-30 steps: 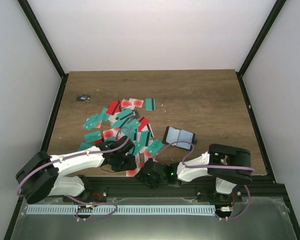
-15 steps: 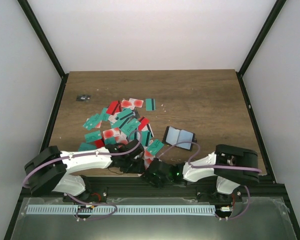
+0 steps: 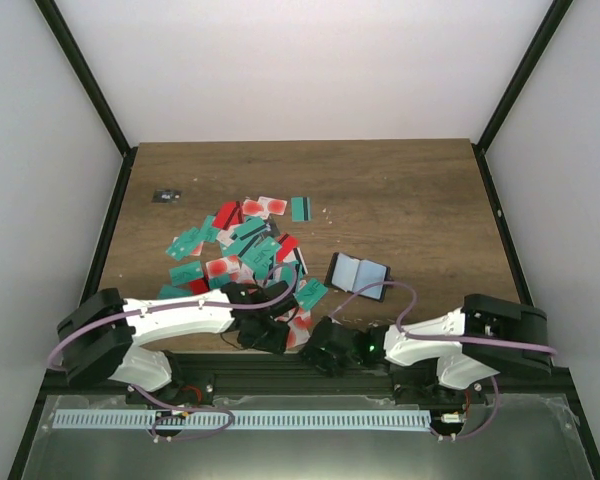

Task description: Put the credit cards into the card holder

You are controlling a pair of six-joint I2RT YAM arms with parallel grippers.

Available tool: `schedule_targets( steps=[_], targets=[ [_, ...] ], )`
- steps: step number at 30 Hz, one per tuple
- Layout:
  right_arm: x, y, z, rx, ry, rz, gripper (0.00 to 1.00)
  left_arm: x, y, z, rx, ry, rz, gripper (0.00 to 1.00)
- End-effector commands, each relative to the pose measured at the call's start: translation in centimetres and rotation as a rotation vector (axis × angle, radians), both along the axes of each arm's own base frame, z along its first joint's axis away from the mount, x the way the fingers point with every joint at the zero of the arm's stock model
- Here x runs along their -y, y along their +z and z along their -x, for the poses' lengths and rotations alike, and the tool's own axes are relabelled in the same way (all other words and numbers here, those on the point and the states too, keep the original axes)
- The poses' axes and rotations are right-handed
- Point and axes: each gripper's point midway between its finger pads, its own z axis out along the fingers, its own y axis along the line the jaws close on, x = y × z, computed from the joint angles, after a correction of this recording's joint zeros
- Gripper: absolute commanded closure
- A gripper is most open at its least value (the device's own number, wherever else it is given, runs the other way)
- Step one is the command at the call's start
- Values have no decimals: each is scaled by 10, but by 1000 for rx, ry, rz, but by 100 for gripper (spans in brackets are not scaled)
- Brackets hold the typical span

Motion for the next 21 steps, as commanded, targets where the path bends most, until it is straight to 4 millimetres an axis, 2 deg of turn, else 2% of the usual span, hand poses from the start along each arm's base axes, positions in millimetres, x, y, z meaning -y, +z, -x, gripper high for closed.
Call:
schedule_targets(
  steps=[1,6,9,13,21],
  targets=[
    [9,-3,-1,24,-4,21,65,5,7,-23,82,-70,-25,43],
    [11,-3,-2,22,-18,16,64,17,8,-44,116,-137,10,44],
    [12,-4,-1,18,-18,15,64,25,5,-50,118,-174,32,44],
    [14,-5,-1,15,-25,17,64,33,-3,-48,92,-215,47,44],
    [24,-8,-1,7,-56,12,64,36,-19,-39,35,-226,63,44]
  ],
)
